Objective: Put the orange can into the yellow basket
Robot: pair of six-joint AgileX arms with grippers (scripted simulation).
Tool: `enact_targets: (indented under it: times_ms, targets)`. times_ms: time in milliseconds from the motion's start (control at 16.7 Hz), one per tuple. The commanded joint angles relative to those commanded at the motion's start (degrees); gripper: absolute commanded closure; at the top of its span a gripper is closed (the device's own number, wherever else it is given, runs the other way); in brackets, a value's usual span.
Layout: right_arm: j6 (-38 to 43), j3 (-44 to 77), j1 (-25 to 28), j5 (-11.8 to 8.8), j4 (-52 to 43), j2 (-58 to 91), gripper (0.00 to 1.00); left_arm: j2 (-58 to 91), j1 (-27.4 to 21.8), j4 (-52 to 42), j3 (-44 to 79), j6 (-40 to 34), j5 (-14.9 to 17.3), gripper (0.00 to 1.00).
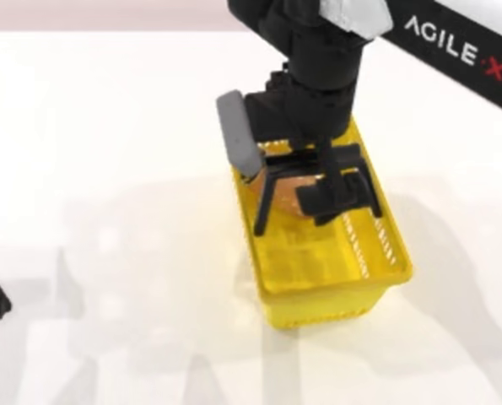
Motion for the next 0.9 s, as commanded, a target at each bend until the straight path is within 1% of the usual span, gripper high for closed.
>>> enact_targets:
  times_ms: [300, 900]
  targets:
    - [0.01, -0.83, 0.02, 0.0, 0.69, -0.17, 0.0, 0.0, 0.0, 0.0, 0.0, 0.0, 0.0, 0.0]
    - [0.01, -0.83, 0.02, 0.0, 0.69, -0.17, 0.75, 0.0, 0.0, 0.0, 0.0, 0.0, 0.0, 0.0]
